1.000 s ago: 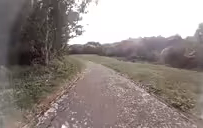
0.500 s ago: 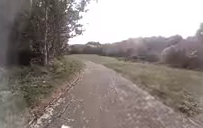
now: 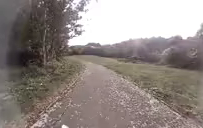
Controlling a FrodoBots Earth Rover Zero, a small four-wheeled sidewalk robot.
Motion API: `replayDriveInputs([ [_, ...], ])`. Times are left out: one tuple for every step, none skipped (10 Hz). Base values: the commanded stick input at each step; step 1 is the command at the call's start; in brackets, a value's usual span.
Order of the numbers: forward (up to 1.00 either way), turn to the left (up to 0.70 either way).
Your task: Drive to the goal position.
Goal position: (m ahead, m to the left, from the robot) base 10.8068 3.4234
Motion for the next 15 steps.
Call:
replayDriveInputs([
  [0.3,0.0],
  [0.3,0.0],
  [0.3,0.0],
  [0.3,0.0],
  [0.3,0.0],
  [0.3,0.0],
  [0.3,0.0],
  [0.3,0.0],
  [0.3,0.0],
  [0.3,0.0],
  [0.3,0.0],
  [0.3,0.0],
  [0.3,0.0],
  [0.3,0.0],
  [0.3,0.0],
])
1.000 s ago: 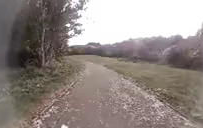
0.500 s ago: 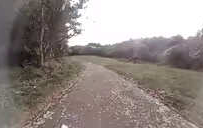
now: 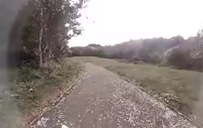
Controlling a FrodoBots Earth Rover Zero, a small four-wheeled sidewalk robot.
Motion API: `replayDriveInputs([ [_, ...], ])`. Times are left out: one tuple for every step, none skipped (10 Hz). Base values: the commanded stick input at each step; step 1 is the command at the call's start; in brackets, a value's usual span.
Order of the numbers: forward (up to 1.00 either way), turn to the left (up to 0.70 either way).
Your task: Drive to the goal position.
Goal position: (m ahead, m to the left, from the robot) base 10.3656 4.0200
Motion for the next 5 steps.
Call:
replayDriveInputs([
  [0.3,0.0],
  [0.3,0.0],
  [0.3,0.0],
  [0.3,0.0],
  [0.3,0.0],
])
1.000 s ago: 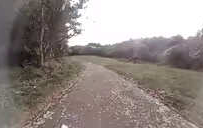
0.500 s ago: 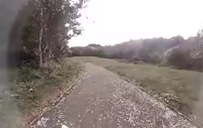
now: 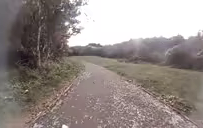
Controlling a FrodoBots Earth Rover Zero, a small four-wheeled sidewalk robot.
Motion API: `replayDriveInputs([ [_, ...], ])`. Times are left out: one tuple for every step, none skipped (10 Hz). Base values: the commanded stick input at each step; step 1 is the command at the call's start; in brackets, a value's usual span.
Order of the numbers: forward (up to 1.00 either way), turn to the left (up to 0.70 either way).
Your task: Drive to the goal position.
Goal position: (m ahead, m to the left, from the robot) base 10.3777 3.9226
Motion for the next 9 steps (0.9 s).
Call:
replayDriveInputs([
  [0.3,0.0],
  [0.3,0.0],
  [0.3,0.0],
  [0.3,0.0],
  [0.3,0.0],
  [0.3,0.0],
  [0.3,0.0],
  [0.3,0.0],
  [0.3,0.0],
])
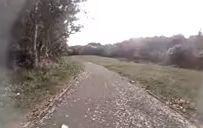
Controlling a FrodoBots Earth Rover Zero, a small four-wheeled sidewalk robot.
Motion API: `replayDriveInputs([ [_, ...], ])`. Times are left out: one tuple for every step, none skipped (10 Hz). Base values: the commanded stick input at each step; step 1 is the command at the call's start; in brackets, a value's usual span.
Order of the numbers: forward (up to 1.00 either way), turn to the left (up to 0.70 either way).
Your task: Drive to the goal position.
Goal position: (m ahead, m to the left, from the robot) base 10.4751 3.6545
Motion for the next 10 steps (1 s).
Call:
replayDriveInputs([
  [0.3,0.0],
  [0.3,0.0],
  [0.3,0.0],
  [0.3,0.0],
  [0.3,0.0],
  [0.3,0.0],
  [0.3,0.0],
  [0.3,0.0],
  [0.3,0.0],
  [0.3,0.0],
])
